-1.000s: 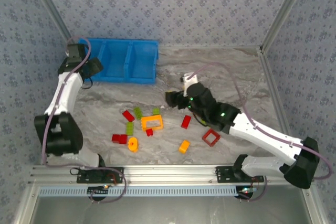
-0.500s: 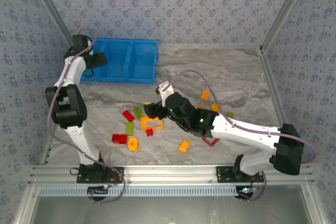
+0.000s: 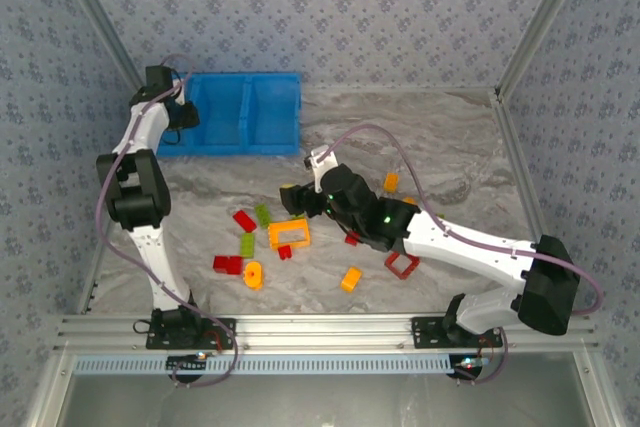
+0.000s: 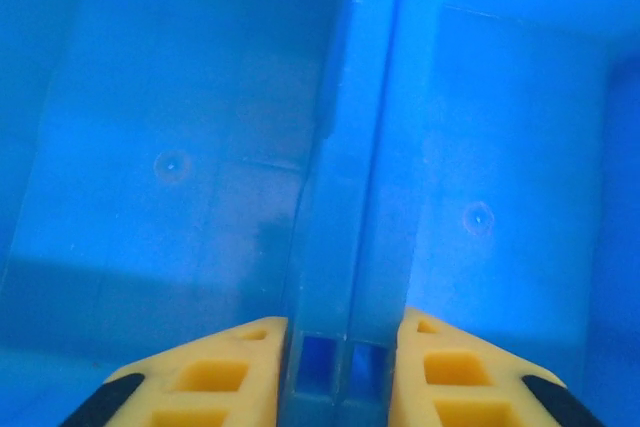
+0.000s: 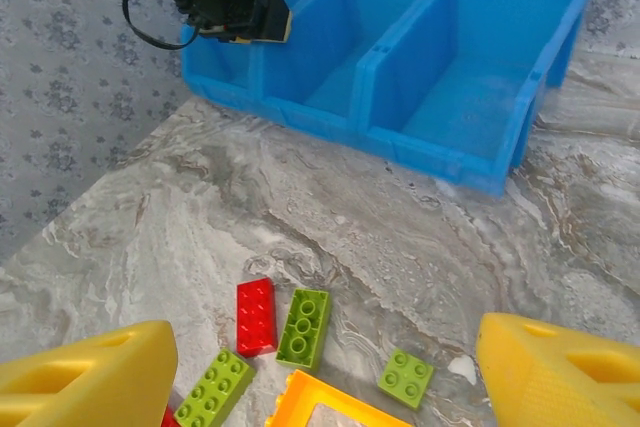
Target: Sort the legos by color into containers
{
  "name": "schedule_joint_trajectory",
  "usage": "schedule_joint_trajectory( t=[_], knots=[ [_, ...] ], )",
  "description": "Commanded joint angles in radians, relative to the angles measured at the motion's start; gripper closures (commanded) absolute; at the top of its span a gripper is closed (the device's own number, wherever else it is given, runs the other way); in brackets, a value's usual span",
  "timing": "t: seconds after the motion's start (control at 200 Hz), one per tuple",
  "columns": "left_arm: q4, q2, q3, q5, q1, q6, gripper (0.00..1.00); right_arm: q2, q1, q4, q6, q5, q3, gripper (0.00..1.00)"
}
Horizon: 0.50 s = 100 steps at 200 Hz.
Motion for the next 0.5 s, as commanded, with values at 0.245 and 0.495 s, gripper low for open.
schedule_joint_trajectory(
  t=[0.245,0.495],
  knots=[
    [0.056,-0.1,-0.092,0.037,-0.108,-0.088,1.0,-0.092,-0.03,-0.096,0.02,0.069,-0.005,0.19],
    [0.134,-0.178,-0.193,0.025,-0.253,-0.214,1.0,-0.233,-0.075,-0.218,0.03,0.135,-0.066,0.19]
  ],
)
